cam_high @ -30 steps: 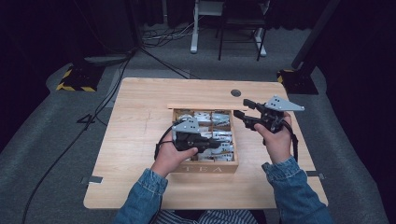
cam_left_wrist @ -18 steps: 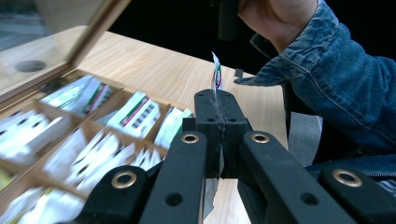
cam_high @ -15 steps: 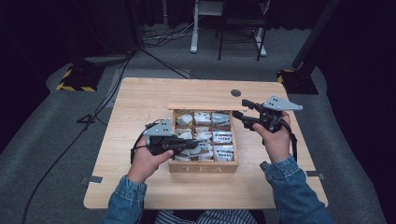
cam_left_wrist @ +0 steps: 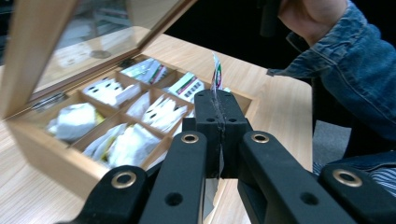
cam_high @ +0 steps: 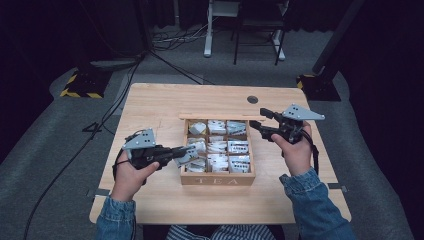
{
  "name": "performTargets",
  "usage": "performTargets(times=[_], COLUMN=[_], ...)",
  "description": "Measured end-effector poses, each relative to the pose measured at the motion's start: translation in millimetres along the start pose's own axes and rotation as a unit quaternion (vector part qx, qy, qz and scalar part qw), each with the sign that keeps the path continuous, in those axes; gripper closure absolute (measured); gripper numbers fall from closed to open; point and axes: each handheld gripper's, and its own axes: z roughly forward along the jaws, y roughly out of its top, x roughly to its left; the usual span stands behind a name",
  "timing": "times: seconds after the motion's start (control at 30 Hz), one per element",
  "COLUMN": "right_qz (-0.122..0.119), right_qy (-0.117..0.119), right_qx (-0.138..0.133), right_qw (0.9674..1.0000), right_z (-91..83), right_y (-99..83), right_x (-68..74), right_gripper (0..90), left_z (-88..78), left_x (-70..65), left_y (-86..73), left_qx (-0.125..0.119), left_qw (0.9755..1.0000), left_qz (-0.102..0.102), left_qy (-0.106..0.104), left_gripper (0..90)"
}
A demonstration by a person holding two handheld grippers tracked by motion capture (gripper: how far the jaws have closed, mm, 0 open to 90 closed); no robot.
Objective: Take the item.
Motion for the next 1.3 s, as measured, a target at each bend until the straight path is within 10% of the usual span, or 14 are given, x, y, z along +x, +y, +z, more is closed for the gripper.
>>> performTargets(times=[1.03, 1.3], right_qz=[0.005, 0.007], right_qy=[0.002, 0.002], right_qx=[0.0, 0.0], right_qw=[1.0, 1.0], right_z=[-3.2, -2.2], right_y=[-1.8, -2.5], right_x=[-1.2, -1.7], right_gripper=[38.9, 38.4], left_z=[-58.4, -56.5], left_x=[24.9, 39.8], left_y=[-27.2, -42.0], left_qx=[0.03, 0.043], left_qw=[0.9984, 0.9948], left_qz=[-0.018, -0.056], left_qy=[0.046, 0.073], left_gripper=[89.7, 89.7])
